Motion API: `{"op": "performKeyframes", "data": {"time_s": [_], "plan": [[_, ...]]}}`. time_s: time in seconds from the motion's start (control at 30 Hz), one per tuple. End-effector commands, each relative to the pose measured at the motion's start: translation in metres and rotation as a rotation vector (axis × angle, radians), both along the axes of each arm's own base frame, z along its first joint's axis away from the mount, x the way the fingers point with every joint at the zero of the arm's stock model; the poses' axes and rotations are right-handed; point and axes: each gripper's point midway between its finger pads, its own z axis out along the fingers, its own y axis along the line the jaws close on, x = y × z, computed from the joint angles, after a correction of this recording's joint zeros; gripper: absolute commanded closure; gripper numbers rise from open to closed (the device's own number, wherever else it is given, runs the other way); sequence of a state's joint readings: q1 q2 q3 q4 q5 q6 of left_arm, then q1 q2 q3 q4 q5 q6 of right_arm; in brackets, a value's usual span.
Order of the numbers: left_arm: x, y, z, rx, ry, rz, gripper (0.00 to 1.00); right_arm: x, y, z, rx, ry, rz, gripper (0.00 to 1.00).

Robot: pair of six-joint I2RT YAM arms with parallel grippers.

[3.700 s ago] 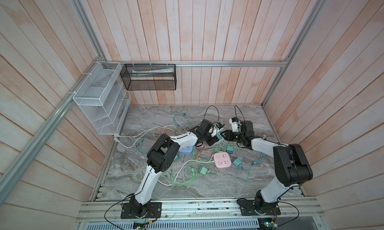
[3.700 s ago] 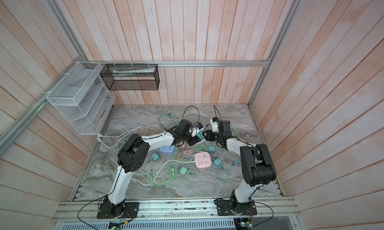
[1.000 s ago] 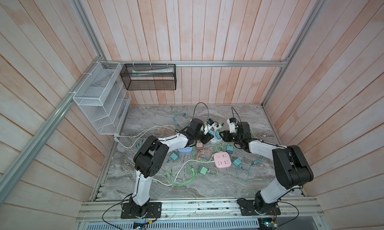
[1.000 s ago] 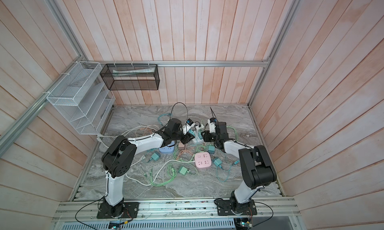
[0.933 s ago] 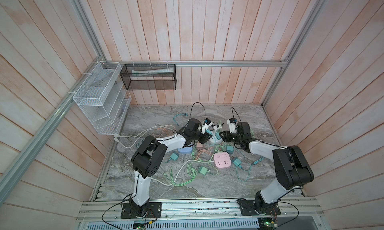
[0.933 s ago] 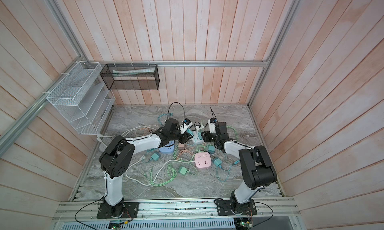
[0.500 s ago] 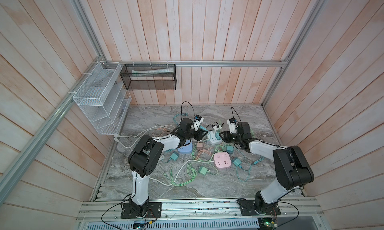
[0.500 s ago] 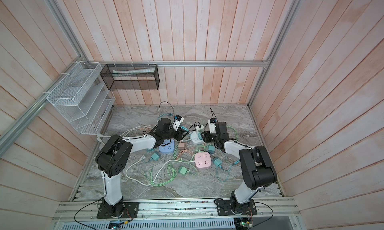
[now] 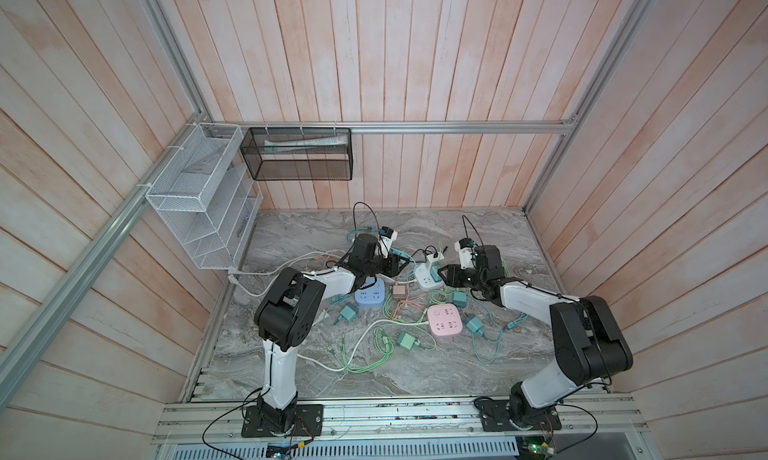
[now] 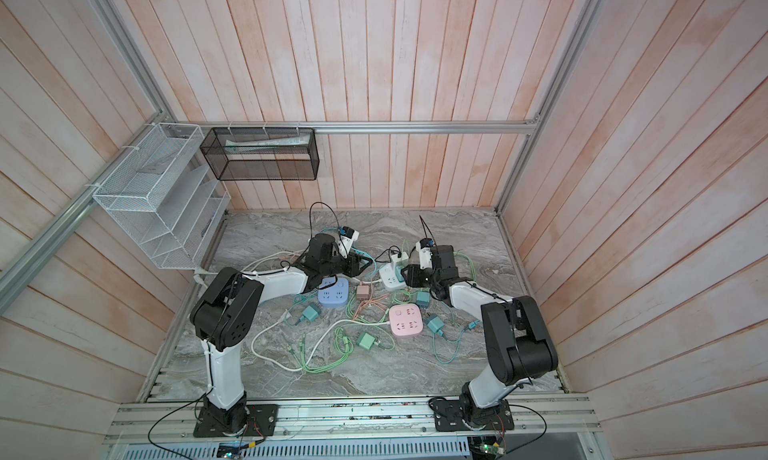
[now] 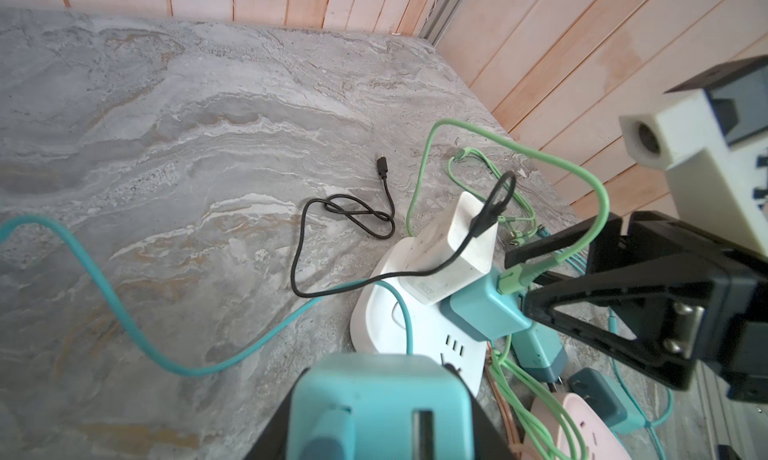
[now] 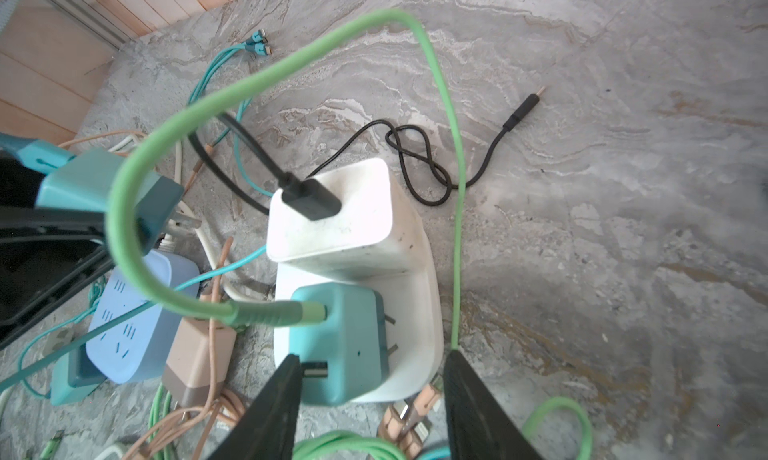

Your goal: Pull the plug off the socket

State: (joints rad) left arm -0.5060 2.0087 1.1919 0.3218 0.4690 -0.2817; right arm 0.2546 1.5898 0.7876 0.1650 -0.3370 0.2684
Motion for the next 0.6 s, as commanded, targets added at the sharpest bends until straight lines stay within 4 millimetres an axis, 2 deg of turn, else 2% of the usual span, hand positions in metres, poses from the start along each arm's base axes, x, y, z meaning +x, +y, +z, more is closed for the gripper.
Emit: {"op": "performKeyframes", "data": {"time_s": [0.0,0.23,0.4,0.57], "plan": [[0.002,-0.002,-0.008,-0.002,0.033,-0.001,0.51,-0.013,-0.004,-0.004,-0.034,0.016,0.011,0.45],[0.003,0.001,-0.013,0.015,0.051,0.011,0.44,-0.02,-0.003,0.004,-0.024,-0.018,0.021,0.44],[0.005,0.005,-0.013,0.028,0.047,0.033,0.4,-0.025,0.006,0.0,-0.048,-0.02,0.061,0.43],[0.007,0.019,-0.008,0.071,0.026,0.095,0.24,-0.026,0.013,-0.005,-0.073,-0.018,0.079,0.42]]}}
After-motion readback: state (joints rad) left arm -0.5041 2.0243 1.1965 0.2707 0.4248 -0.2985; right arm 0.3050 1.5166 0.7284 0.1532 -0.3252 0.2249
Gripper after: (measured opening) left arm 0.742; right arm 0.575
